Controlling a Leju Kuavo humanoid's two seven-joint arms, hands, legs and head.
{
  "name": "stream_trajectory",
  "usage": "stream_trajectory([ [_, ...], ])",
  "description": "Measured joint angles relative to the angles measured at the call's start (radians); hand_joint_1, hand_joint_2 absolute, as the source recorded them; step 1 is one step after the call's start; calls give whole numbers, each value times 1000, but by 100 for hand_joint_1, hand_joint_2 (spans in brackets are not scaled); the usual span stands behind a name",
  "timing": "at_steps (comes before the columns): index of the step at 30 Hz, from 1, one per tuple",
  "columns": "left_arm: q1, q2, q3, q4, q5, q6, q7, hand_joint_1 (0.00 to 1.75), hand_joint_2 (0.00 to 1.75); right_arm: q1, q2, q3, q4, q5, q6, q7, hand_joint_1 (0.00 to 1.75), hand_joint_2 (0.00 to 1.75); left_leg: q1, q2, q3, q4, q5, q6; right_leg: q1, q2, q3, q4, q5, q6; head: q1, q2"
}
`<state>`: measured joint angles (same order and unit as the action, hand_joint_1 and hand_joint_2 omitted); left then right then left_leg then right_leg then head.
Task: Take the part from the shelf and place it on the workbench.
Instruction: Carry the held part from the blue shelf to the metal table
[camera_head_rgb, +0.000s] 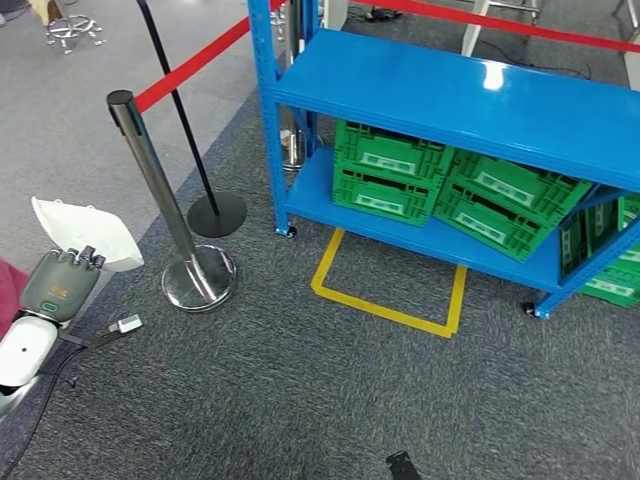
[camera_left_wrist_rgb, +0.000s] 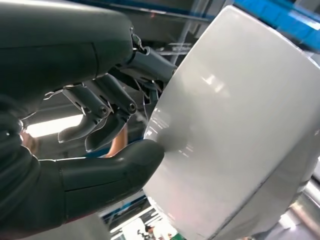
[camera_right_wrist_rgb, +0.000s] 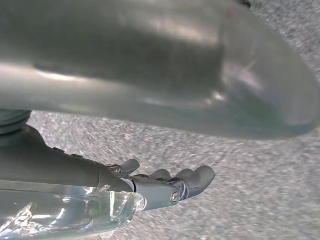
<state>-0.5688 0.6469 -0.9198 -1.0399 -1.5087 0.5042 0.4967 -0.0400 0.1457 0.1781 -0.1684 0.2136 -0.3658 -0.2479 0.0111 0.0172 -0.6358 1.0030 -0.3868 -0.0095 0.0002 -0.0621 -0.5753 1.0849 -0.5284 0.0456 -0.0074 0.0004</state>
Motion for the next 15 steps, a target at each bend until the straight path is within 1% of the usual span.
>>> stream_trajectory([
  [1, -1, -1, 0, 0, 0, 0, 0, 175, 175, 1, 0, 0, 0, 0, 1, 0, 0, 0, 0, -11, 0, 0, 1, 5, -1, 33, -27, 59, -31, 1, 3, 0],
  [2, -1, -3, 0, 0, 0, 0, -1, 175, 175, 2, 0, 0, 0, 0, 2, 0, 0, 0, -2, -24, -1, 0, 1, 9, 0, 51, -61, 131, -63, 0, 4, 0],
  [3, 0, -5, 0, 0, 0, 0, -1, 175, 175, 3, 0, 0, 0, 0, 2, 0, 0, 0, -4, -38, -1, 0, 2, 12, 1, 58, -94, 196, -86, -2, 5, 0],
  [4, 2, -5, -1, 0, 0, 1, -2, 175, 175, 5, 0, -1, 0, 0, 2, 0, 0, 0, -6, -52, -2, 0, 2, 13, 3, 61, -116, 233, -90, -5, 5, 0],
  [5, 4, -6, -1, 0, 0, 1, -2, 175, 175, 6, 0, -1, 0, 1, 2, 0, 0, 0, -8, -67, -2, 0, 3, 14, 4, 62, -122, 233, -75, -10, 4, 0],
  [6, 6, -5, -1, 0, 0, 2, -1, 175, 175, 6, 0, -1, 0, 2, 3, 0, 0, 0, -9, -82, -1, 0, 4, 14, 6, 67, -107, 192, -43, -15, 5, 0],
  [7, 8, -3, 0, 0, 0, 3, 3, 175, 175, 5, 0, -1, 0, 5, 4, 0, 0, 0, -9, -97, -1, 0, 4, 14, 7, 85, -79, 124, -2, -22, 5, 0],
  [8, 12, 1, 3, 0, 0, 6, 8, 175, 175, 4, 0, -1, 0, 9, 5, 0, 0, 0, -10, -111, -2, 1, 6, 11, 6, 110, -48, 55, 28, -29, 4, 0],
  [9, 20, 8, 8, -2, 0, 10, 14, 175, 175, 3, 0, -1, 0, 14, 6, 2, 0, 0, -10, -123, -4, 2, 7, 8, 5, 132, -21, -1, 49, -32, 4, 0],
  [10, 33, 19, 14, -5, 0, 16, 21, 175, 175, 2, 1, -1, 0, 19, 7, 3, 0, 0, -9, -132, -7, 1, 10, 3, 5, 149, -6, -33, 56, -34, 4, 0],
  [11, 50, 34, 22, -9, 0, 23, 26, 175, 175, 1, 2, -1, 0, 23, 7, 6, 0, 0, -7, -142, -10, 0, 14, -4, 5, 151, 0, -43, 55, -35, 4, 0],
  [12, 69, 50, 30, -14, 0, 29, 30, 175, 175, 0, 3, -1, -1, 27, 7, 8, 0, 0, -4, -152, -13, -3, 18, -11, 6, 141, 3, -48, 58, -35, 4, 0],
  [13, 87, 66, 38, -18, 0, 34, 32, 175, 175, 0, 5, -1, -1, 30, 7, 10, 0, 0, -3, -151, -15, -5, 19, -17, 6, 131, 4, -52, 62, -39, 4, 0],
  [14, 101, 79, 46, -21, 0, 37, 34, 175, 175, -1, 6, -1, -1, 32, 7, 12, 0, 0, -4, -133, -21, 4, 12, -23, 4, 119, 6, -57, 66, -44, 1, 0],
  [15, 109, 88, 52, -23, 0, 38, 35, 175, 175, -1, 8, -1, -2, 34, 8, 12, 0, 0, -7, -106, -34, 29, -6, -29, 2, 105, 8, -63, 70, -48, -1, 0],
])
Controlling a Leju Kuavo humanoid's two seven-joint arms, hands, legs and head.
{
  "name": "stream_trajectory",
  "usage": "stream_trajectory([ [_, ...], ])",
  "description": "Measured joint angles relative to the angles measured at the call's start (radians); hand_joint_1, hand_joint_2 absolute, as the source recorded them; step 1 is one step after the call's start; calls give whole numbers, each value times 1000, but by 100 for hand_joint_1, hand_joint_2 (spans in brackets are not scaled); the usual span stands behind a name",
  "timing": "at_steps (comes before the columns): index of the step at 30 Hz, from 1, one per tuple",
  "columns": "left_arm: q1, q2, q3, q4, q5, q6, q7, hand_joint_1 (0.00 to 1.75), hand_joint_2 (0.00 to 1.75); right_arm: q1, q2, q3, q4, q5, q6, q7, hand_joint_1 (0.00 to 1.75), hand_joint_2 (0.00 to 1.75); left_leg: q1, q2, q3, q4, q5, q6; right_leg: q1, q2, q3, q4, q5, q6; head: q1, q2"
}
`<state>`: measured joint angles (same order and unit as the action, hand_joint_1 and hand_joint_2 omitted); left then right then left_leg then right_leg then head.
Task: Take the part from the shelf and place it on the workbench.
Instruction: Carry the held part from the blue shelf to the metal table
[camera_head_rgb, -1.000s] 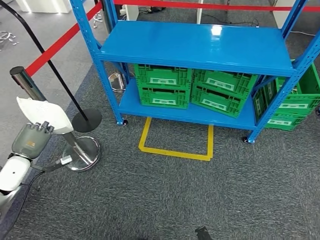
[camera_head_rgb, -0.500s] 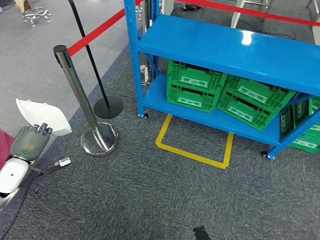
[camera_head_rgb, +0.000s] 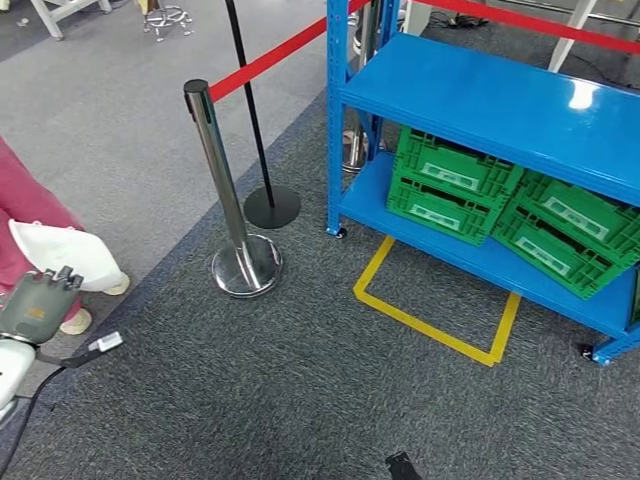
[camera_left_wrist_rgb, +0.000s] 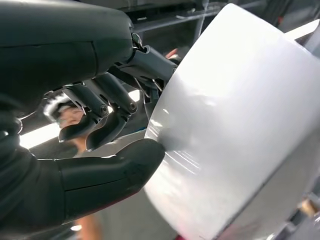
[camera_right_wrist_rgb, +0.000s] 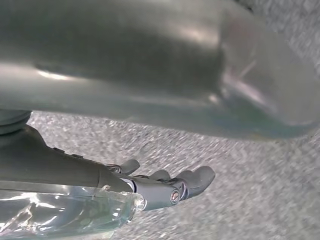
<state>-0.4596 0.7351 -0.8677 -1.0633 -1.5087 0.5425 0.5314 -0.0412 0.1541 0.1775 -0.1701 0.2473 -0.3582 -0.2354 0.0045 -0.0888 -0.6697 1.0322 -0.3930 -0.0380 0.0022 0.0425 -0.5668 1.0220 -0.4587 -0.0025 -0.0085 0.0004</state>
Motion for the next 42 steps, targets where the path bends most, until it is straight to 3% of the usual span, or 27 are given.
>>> stream_trajectory([
  [2, 7, 8, 7, -4, 0, 2, 2, 175, 175, 0, 2, 0, 0, 1, 0, 0, 0, 0, -1, 58, -52, 108, -62, -10, -1, -31, 1, -4, 2, -5, -5, 0],
  [4, 16, 10, 10, -7, 0, 3, 4, 175, 175, 1, 3, 0, 0, 1, 0, 1, 0, 0, 6, 75, -100, 217, -104, -18, -1, -64, 0, -4, 0, -6, -6, 0],
  [5, 21, 12, 10, -7, 0, 4, 4, 175, 175, 0, 3, 0, 0, 1, 0, 1, 0, 0, 10, 79, -103, 229, -101, -21, -2, -80, 0, -4, -1, -5, -6, 0],
  [7, 28, 17, 13, -8, 0, 4, 4, 175, 175, -1, 3, 0, 0, 1, 0, 1, 0, 0, 16, 97, -48, 143, -52, -27, -3, -108, 1, -4, -5, 0, -6, 0],
  [8, 29, 19, 15, -10, 0, 4, 4, 175, 175, -2, 3, 0, 0, 1, 0, 1, 0, 0, 15, 127, -6, 73, -29, -30, 0, -120, 4, -3, -8, 5, -7, 0],
  [10, 28, 22, 20, -13, 0, 4, 6, 175, 175, -5, 4, 0, 0, 1, 0, 1, 0, 0, 12, 166, 49, -21, -6, -21, 8, -142, 10, -1, -16, 16, -4, 0],
  [11, 30, 23, 21, -14, 0, 4, 6, 175, 175, -6, 3, 0, 0, 1, 0, 1, 0, 0, 9, 172, 57, -37, -7, -12, 12, -153, 14, -3, -19, 22, -3, 0],
  [13, 37, 28, 22, -16, 0, 4, 7, 175, 175, -8, 4, 0, 0, 1, 0, 1, 0, 0, 8, 144, 56, -38, -6, 7, 11, -168, 21, -6, -24, 31, 0, 0],
  [15, 39, 34, 24, -17, 0, 4, 7, 175, 175, -8, 5, 0, -1, 1, 0, 1, 0, 0, 11, 121, 55, -40, -4, 21, 6, -123, 7, 30, -52, 40, 2, 0],
  [17, 37, 35, 27, -20, 0, 4, 7, 175, 175, -7, 6, 0, -1, 1, 0, 1, 0, 0, 10, 97, 55, -41, -3, 31, 4, -61, -47, 147, -113, 43, 4, 0],
  [19, 38, 33, 27, -22, 0, 4, 7, 175, 175, -5, 6, 0, -1, 1, 0, 1, 0, 0, 7, 69, 55, -41, -4, 35, 5, -45, -113, 273, -156, 40, 5, 0],
  [20, 40, 33, 27, -22, 0, 4, 7, 175, 175, -4, 6, 0, -1, 1, 0, 1, 0, 0, 5, 54, 55, -41, -4, 35, 6, -43, -129, 293, -150, 37, 5, 0],
  [22, 40, 33, 27, -22, 0, 4, 7, 175, 175, -4, 6, 0, -1, 1, 0, 2, 0, 0, 5, 23, 56, -39, -4, 35, 5, -32, -105, 214, -85, 30, 5, 0],
  [24, 39, 33, 29, -22, 0, 4, 7, 175, 175, -5, 6, 0, -1, 1, 0, 2, 0, 0, 5, -6, 55, -37, -4, 31, -1, 13, -49, 78, -21, 24, 5, 0],
  [26, 39, 34, 29, -23, 0, 5, 7, 175, 175, -6, 6, 0, -1, 1, 0, 2, 0, 0, 8, -31, 48, -37, 0, 20, -4, 42, -19, 16, -6, 20, 4, 0],
  [28, 43, 39, 29, -23, 0, 5, 7, 175, 175, -8, 6, 0, -1, 1, 0, 2, 0, 0, 13, -50, 41, -41, 7, 6, -2, 26, -12, 10, -5, 13, 4, 0],
  [30, 47, 45, 31, -23, 0, 8, 3, 175, 175, -9, 6, 0, -1, 3, 1, 2, 0, 0, 11, -14, 29, -23, -6, -4, -2, 3, -7, 2, 1, 0, 2, 0],
  [32, 54, 46, 45, -23, 0, 24, -15, 175, 175, -8, 6, 1, -2, 9, 5, 2, 0, 0, 7, 50, -16, 70, -57, -13, -2, -21, -4, -3, 3, -8, -1, 0],
  [34, 70, 45, 69, -20, 0, 49, -33, 175, 175, -7, 7, 2, -2, 14, 9, 4, 0, 0, 9, 73, -78, 196, -108, -19, 0, -47, -4, -3, 1, -11, -2, 0],
  [35, 79, 45, 79, -17, 0, 57, -38, 175, 175, -7, 7, 2, -2, 16, 9, 5, 0, 0, 10, 76, -93, 227, -113, -21, 0, -61, -4, -3, 0, -12, -2, 0],
  [36, 85, 45, 87, -14, 0, 62, -40, 175, 175, -7, 7, 2, -2, 17, 10, 5, 0, 0, 11, 78, -89, 222, -100, -22, 1, -74, -4, -3, -1, -11, -2, 0],
  [37, 89, 46, 95, -12, 0, 64, -42, 175, 175, -8, 8, 2, -2, 17, 10, 5, 0, 0, 11, 84, -65, 178, -72, -22, 1, -87, -3, -3, -3, -10, -2, 0],
  [39, 92, 47, 109, -10, 0, 66, -45, 175, 175, -9, 9, 2, -2, 17, 10, 5, 0, 0, 7, 126, 12, 42, -17, -20, 5, -112, 1, -2, -9, -3, -2, 0],
  [41, 94, 47, 123, -9, 0, 69, -48, 175, 175, -10, 10, 2, -3, 18, 10, 5, 0, 0, 0, 154, 55, -38, 1, -8, 12, -136, 6, -1, -16, 6, -1, 0],
  [42, 97, 48, 130, -7, 0, 70, -51, 175, 175, -11, 10, 2, -3, 18, 10, 5, 0, 0, -4, 148, 56, -46, -1, 0, 14, -147, 8, -1, -19, 10, 0, 0],
])
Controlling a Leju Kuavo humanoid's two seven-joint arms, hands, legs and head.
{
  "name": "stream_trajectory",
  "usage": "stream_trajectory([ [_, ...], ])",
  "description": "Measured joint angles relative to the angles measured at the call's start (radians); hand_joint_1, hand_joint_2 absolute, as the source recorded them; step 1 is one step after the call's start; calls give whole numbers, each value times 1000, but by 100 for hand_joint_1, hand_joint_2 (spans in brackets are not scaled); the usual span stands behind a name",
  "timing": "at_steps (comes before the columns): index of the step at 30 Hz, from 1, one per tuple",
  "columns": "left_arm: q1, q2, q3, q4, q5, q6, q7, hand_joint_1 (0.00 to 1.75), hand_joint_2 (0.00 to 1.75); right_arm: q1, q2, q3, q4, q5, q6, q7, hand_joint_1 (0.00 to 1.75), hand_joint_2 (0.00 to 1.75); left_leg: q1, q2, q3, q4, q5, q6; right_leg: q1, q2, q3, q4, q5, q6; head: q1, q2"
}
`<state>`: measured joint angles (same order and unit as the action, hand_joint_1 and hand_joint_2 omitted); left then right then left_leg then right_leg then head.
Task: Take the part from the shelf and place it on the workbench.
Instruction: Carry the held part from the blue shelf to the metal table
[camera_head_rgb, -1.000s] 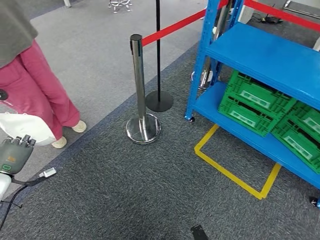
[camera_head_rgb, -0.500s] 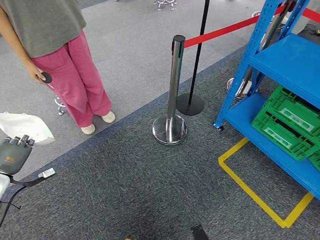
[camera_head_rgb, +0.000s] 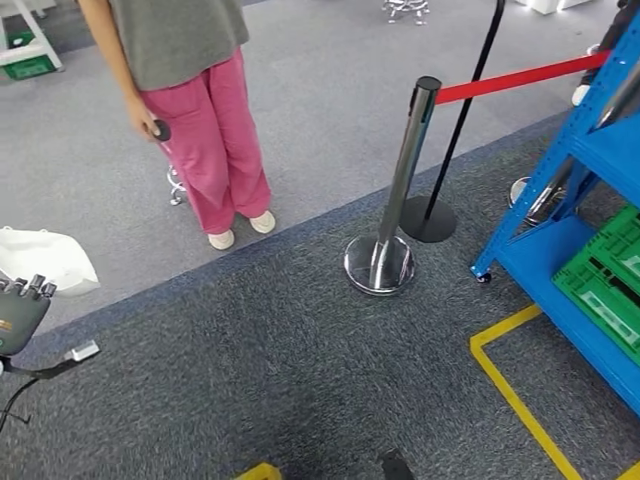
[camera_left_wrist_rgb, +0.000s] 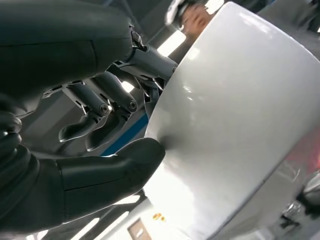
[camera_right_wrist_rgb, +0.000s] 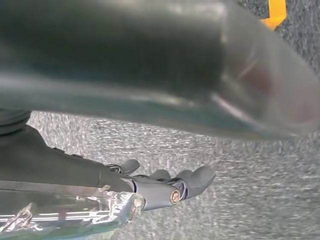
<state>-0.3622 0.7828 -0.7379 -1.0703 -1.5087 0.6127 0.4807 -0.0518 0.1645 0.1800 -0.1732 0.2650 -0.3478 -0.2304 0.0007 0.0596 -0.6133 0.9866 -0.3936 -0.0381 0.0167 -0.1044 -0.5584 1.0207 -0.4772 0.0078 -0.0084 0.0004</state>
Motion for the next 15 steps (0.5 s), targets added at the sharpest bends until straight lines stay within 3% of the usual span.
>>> stream_trajectory([
  [1, 5, 2, 6, 2, 0, 1, -2, 175, 175, -1, 1, 0, 0, 0, 0, 0, 0, 0, 1, -14, -2, 0, 2, 9, 0, -11, 4, -2, -2, 4, 0, 0],
  [3, 12, 7, 15, 6, 0, 2, -3, 175, 175, -1, 2, 0, -2, 0, 0, 0, 0, 0, 4, -37, -2, -2, 4, 20, -4, 10, -2, 16, -19, 15, 1, 0],
  [5, 14, 7, 22, 8, 0, 3, -3, 175, 175, -1, 3, 0, -2, 0, 0, 0, 0, 0, 8, -59, -2, -4, 6, 31, -8, 68, -45, 110, -70, 22, 5, 0],
  [7, 16, 3, 23, 10, 0, 3, -3, 175, 175, 2, 3, 0, -2, 0, 0, 0, 0, 0, 8, -83, -3, -4, 6, 35, -9, 98, -112, 247, -125, 23, 6, 0],
  [8, 18, 1, 23, 11, 0, 3, -3, 175, 175, 3, 3, 0, -2, 0, 0, 0, 0, 0, 8, -97, -3, -4, 7, 36, -9, 102, -135, 286, -131, 23, 6, 0],
  [9, 19, 0, 23, 12, 0, 3, -3, 175, 175, 3, 3, 0, -2, 0, 0, 0, 0, 0, 8, -111, -3, -3, 7, 35, -9, 104, -141, 288, -118, 22, 6, 0],
  [11, 20, -1, 23, 14, 0, 3, -3, 175, 175, 2, 3, 0, -2, 0, 0, 0, 0, 0, 10, -140, -3, -2, 8, 33, -11, 121, -98, 182, -48, 18, 6, 0],
  [12, 20, -1, 23, 15, 0, 3, -3, 175, 175, 2, 3, 0, -2, 0, 0, 0, 0, 0, 11, -153, -4, -1, 9, 29, -14, 146, -66, 111, -19, 17, 6, 0],
  [13, 19, -1, 23, 15, 0, 3, -3, 175, 175, 1, 3, 0, -2, 0, 0, 0, 0, 0, 12, -166, -7, 1, 10, 24, -17, 166, -39, 54, 0, 16, 5, 0],
  [15, 20, 0, 23, 17, 0, 4, -3, 175, 175, 0, 3, 0, -2, 0, 1, 0, 0, 0, 15, -190, -15, 0, 17, 10, -17, 185, -16, 12, 7, 11, 5, 0],
])
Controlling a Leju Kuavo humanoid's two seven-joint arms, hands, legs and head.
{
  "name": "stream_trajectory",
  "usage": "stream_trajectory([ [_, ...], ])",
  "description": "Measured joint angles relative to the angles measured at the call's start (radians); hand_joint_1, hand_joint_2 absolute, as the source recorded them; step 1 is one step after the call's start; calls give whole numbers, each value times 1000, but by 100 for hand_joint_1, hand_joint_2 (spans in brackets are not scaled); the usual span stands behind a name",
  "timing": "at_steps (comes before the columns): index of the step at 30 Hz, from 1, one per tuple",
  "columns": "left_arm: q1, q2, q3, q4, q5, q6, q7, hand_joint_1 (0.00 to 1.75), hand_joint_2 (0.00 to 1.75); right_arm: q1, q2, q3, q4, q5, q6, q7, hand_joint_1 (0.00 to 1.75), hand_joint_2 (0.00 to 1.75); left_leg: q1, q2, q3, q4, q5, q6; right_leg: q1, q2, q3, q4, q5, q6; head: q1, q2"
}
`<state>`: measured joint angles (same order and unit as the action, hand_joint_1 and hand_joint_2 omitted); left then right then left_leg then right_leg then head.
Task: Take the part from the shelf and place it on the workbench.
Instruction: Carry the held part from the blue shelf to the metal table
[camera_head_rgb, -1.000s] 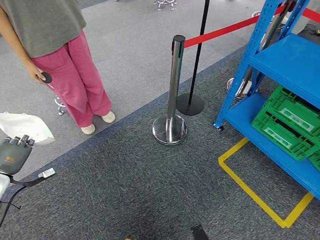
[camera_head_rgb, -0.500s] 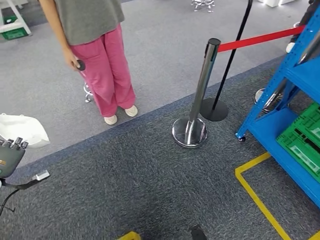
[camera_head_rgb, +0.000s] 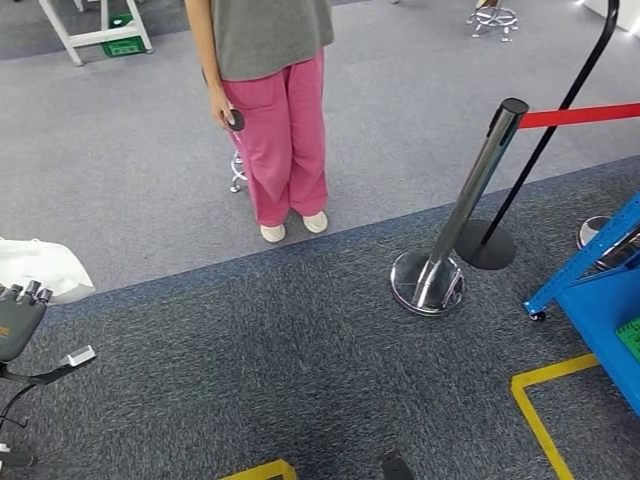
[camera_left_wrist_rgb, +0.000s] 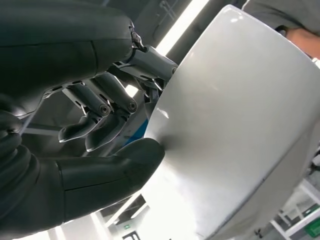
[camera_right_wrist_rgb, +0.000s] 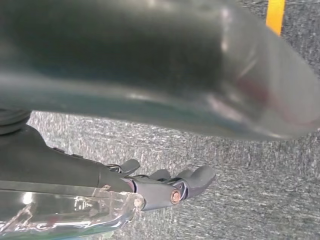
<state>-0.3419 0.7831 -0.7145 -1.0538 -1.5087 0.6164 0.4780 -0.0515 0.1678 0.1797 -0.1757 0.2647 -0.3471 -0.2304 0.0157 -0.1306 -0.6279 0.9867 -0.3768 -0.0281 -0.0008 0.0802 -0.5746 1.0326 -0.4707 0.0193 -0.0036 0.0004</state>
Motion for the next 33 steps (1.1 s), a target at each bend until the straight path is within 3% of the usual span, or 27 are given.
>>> stream_trajectory([
  [2, 5, 3, 0, 2, 0, 1, 0, 175, 175, -1, 0, 0, 0, 0, 0, 0, 0, 0, 6, -13, -6, -4, 6, -13, 3, -24, 3, -3, 7, -12, 0, 0],
  [4, 7, 7, 0, 3, 0, 1, 0, 175, 175, -2, 1, 0, 0, 0, 0, 0, 0, 0, 3, 30, -26, 31, -17, -20, 3, -47, 5, -10, 13, -25, -3, 0],
  [6, 4, 4, 0, 4, 0, 2, 0, 175, 175, 0, 1, 0, -1, 0, 0, -1, 0, 0, -1, 93, -79, 145, -80, -25, 5, -74, 4, -14, 15, -33, -6, 0],
  [8, 6, -1, 0, 4, 0, 2, 0, 175, 175, 3, 0, 0, -1, 0, 0, 0, 0, 0, 2, 114, -131, 261, -126, -30, 7, -102, 1, -14, 14, -36, -6, 0],
  [9, 8, -3, 0, 5, 0, 2, 0, 175, 175, 3, 0, 0, -1, 0, 0, 0, 0, 0, 3, 118, -136, 277, -124, -32, 8, -117, 1, -14, 13, -36, -6, 0],
  [10, 10, -3, 0, 5, 0, 2, 0, 175, 175, 3, 0, 0, -1, 0, 0, 0, 0, 0, 4, 122, -121, 255, -107, -33, 8, -130, 1, -14, 13, -36, -6, 0],
  [11, 11, -3, 0, 6, 0, 2, 0, 175, 175, 2, 0, 0, -1, 0, 0, 0, 0, 0, 4, 133, -87, 199, -79, -34, 8, -143, 2, -14, 12, -34, -6, 0],
  [13, 7, -3, 0, 6, 0, 2, 0, 175, 175, 1, 0, 0, -1, 0, 0, 0, 0, 0, 0, 183, -9, 69, -35, -31, 14, -167, 4, -11, 6, -26, -6, 0],
  [15, 5, -4, 0, 6, 0, 2, 1, 175, 175, 0, 0, 0, -2, 0, 0, -1, 0, 0, -7, 208, 24, 8, -27, -18, 21, -189, 8, -10, -1, -16, -4, 0],
  [17, 7, -1, 0, 7, 0, 1, 3, 175, 175, -1, 0, 0, -2, 0, 0, -1, 0, 0, -9, 181, 21, 4, -26, -2, 21, -209, 12, -12, -5, -6, -1, 0],
  [18, 7, 1, 0, 8, 0, 1, 5, 175, 175, -1, 0, 0, -3, -1, 0, -1, 0, 0, -7, 169, 21, 3, -24, 5, 18, -198, 10, -5, -12, 0, -1, 0],
  [19, 5, 1, 0, 8, 0, 1, 6, 175, 175, -1, 0, 0, -4, -1, -1, -2, 0, 0, -5, 157, 21, 1, -23, 12, 15, -175, 0, 18, -27, 5, 1, 0],
  [21, 1, -1, 0, 9, 0, 0, 8, 175, 175, 0, 0, 0, -4, -2, -1, -3, 0, 0, -3, 133, 22, 0, -22, 22, 11, -110, -51, 129, -82, 11, 6, 0],
  [23, 2, -6, -1, 10, 0, 0, 8, 175, 175, 3, 0, 0, -4, -3, -1, -3, 0, 0, -3, 106, 21, 0, -22, 26, 10, -85, -119, 258, -127, 12, 9, 0],
  [24, 5, -7, -1, 10, 0, -1, 9, 175, 175, 4, 0, 0, -4, -3, -1, -3, 0, 0, -4, 91, 21, 0, -22, 26, 10, -81, -137, 284, -126, 11, 9, 0],
  [25, 7, -7, -1, 10, 0, -1, 9, 175, 175, 4, 0, 0, -4, -3, -1, -3, 0, 0, -3, 76, 21, 1, -22, 26, 10, -78, -137, 270, -105, 9, 9, 0],
  [26, 10, -7, -1, 10, 0, -1, 9, 175, 175, 4, 0, 0, -4, -3, -1, -4, 0, 0, -2, 61, 22, 1, -22, 25, 8, -71, -117, 218, -70, 8, 9, 0],
  [28, 11, -7, 0, 10, 0, -1, 9, 175, 175, 4, 0, 0, -4, -4, -2, -4, 0, 0, -1, 34, 20, 5, -23, 18, 0, -24, -54, 79, -5, 7, 9, 0],
  [30, 18, -6, 2, 10, 0, 0, 12, 175, 175, 3, 0, 0, -4, -5, -3, -5, 0, 0, 1, 8, 13, 6, -19, 5, -5, 12, -18, 8, 13, 5, 9, 0],
  [32, 37, -3, 4, 10, 0, 2, 18, 175, 175, 3, 0, -1, -4, -6, -4, -6, 0, 0, 6, -16, 8, 1, -13, -9, -2, -4, -12, 1, 13, -4, 8, 0],
  [33, 48, 0, 6, 11, 0, 3, 21, 175, 175, 3, 0, -1, -4, -7, -5, -6, 0, 0, 7, -10, 5, 2, -14, -14, -2, -16, -10, -2, 15, -10, 8, 0],
])
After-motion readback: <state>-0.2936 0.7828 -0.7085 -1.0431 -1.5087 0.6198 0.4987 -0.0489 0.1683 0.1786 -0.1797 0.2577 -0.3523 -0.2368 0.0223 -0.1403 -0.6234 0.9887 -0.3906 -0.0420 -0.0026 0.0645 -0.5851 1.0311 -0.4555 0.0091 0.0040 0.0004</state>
